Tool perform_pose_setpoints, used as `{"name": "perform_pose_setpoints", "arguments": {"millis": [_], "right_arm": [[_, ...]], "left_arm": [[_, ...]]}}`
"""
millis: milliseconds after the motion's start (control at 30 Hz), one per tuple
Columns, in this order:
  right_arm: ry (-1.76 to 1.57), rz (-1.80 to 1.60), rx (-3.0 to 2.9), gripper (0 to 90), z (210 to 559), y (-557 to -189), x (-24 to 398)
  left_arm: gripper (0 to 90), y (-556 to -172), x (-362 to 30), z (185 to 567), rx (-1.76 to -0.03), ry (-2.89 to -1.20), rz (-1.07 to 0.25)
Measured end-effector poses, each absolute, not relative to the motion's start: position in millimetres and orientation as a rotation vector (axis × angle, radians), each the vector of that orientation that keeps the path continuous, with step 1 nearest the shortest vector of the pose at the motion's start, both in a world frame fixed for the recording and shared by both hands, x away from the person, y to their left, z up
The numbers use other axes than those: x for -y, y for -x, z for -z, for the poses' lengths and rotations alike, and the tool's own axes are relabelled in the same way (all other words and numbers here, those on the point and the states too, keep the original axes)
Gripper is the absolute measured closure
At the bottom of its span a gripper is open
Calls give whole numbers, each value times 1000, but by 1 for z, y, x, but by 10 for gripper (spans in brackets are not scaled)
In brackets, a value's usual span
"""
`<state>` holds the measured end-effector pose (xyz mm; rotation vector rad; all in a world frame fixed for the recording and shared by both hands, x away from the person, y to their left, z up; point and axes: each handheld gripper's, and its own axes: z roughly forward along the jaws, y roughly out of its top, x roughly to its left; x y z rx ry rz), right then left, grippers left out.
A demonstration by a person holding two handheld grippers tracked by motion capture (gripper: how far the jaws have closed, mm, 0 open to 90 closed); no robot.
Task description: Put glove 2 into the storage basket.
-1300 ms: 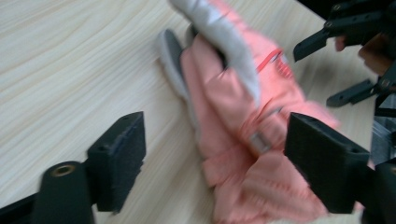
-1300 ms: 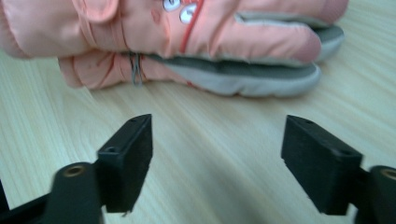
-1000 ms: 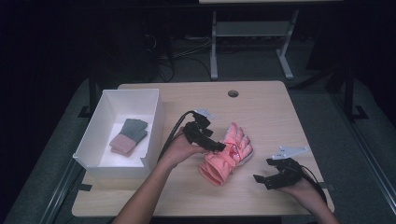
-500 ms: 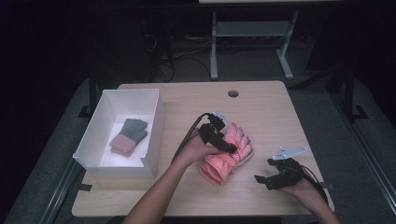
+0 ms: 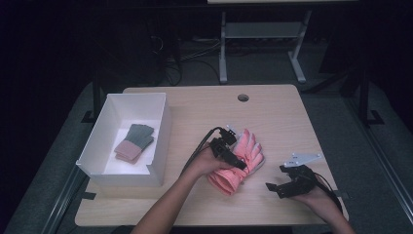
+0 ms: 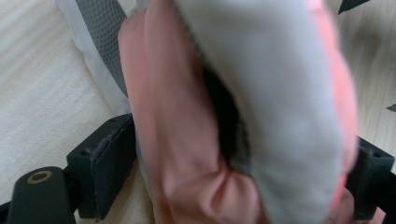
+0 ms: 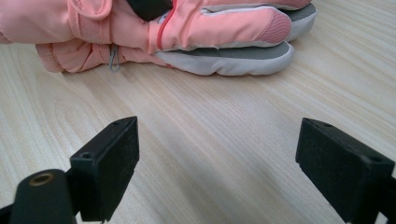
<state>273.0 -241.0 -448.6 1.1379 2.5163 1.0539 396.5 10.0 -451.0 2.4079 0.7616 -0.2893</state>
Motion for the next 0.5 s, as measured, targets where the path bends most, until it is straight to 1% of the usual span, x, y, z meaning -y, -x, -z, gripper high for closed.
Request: {"name": "perform_pose_setpoints", "arguments": {"millis": [100,167,267,500], "right_arm": [[-1135,-1045,-2519,130,449,-274,242],[-1133,-1047,-2515,130,449,-274,242],[-1138,-1041,-2510,130,450,-275,243],[-1130,-1047,-2495,130,451,-275,244]], "left_arm": [[129,-396,-8,452,-758,-2418,286],[155,-395,-7,451,-744,-2433,286],[239,-394,-6,450,-740,-2443,310],[491,-399,-9,449,-769,-2428,408]]}}
